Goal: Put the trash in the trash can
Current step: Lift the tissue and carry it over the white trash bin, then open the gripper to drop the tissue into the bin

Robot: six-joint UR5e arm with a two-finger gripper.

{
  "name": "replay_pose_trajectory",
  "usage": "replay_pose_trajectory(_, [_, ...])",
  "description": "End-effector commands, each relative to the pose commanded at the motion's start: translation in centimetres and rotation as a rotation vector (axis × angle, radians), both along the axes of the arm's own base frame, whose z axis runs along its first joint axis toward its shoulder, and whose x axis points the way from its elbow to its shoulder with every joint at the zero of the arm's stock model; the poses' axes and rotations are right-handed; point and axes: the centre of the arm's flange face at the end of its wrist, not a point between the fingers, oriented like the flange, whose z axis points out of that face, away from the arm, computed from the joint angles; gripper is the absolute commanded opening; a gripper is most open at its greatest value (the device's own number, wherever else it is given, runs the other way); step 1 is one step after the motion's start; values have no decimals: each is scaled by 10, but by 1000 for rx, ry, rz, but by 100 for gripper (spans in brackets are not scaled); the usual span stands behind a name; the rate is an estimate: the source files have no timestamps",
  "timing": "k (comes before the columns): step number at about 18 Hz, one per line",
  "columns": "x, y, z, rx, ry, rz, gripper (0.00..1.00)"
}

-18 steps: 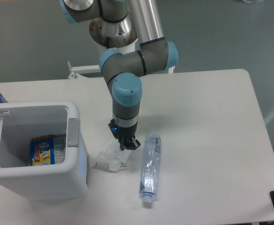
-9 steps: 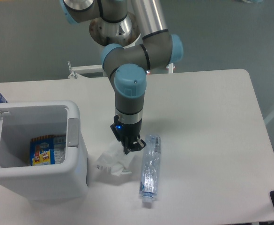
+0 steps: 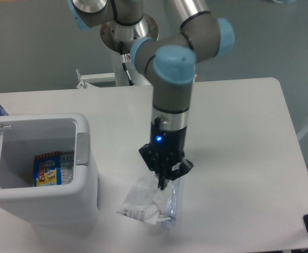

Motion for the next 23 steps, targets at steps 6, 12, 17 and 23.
replay_pose_trajectory(6, [5,-6,57,129,-113,155,0])
replay_pose_trajectory(12, [81,3,104,217,-235,168,0])
replay_pose_trajectory(17, [190,31,91,169,-297,39,0])
replay_pose_trajectory(23, [250,30,57,103,-350,-32,12])
